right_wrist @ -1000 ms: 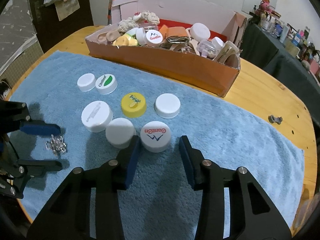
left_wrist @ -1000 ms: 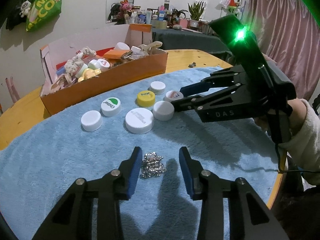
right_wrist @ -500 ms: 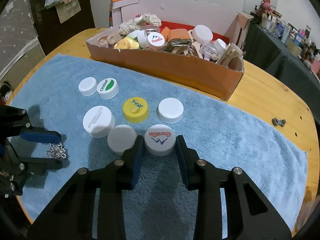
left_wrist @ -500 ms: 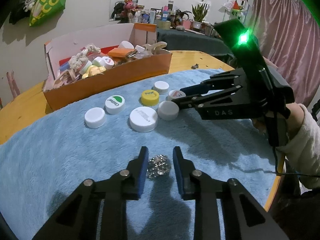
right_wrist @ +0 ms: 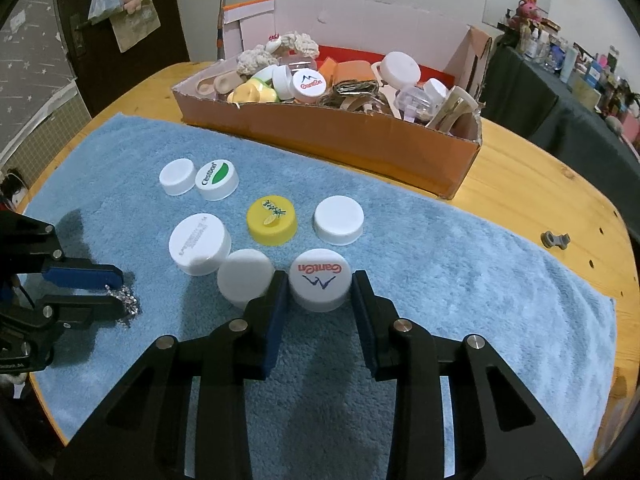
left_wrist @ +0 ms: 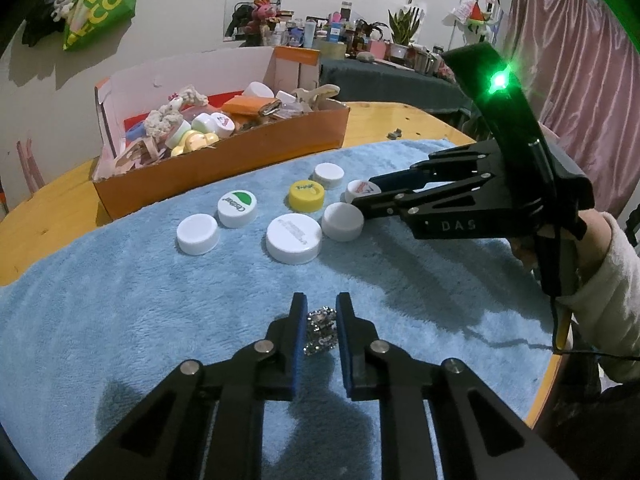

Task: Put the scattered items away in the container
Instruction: 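Close the left gripper on the silver chain while the right gripper grasps the white Gamon cap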

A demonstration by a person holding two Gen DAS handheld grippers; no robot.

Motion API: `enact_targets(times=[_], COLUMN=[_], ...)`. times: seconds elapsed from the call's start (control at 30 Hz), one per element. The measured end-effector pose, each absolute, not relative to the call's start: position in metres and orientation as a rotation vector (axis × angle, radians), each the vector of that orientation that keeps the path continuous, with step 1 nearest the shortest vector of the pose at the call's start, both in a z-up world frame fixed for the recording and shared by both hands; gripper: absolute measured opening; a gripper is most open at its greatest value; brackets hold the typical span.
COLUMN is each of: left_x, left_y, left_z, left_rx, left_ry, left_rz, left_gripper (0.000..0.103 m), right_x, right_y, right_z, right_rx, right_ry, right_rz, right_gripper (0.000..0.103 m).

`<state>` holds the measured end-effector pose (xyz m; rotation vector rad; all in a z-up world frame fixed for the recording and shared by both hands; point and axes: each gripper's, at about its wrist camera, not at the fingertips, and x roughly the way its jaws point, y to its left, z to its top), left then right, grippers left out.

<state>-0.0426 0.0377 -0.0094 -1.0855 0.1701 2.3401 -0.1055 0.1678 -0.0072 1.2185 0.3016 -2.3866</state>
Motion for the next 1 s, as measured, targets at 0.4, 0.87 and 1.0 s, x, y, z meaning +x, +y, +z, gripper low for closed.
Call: enact_targets(times=[0.4, 0.87, 1.0], left_x=[-0.035, -0.034, -0.035], left_y=[0.034, 0.038, 0.038], left_z=[-0.007, -0.019, -0.02], left_rx=[-1.095, -1.135, -1.136], left_ry=[0.214, 0.238, 0.228], left_rz=[2.352, 2.317, 2.318], left_gripper=[0.042, 0.028, 0.028], right_x=[-0.104, -0.104, -0.104], right_y=[0.171, 0.171, 0.171], right_z=[-0.008, -0.008, -0.008], right_rx=[1.225, 1.22, 1.218], right_ry=[0.292, 0.304, 0.31], right_rz=[-2.383, -2.388, -2.391], right_gripper=[0.031, 0.031, 0.031])
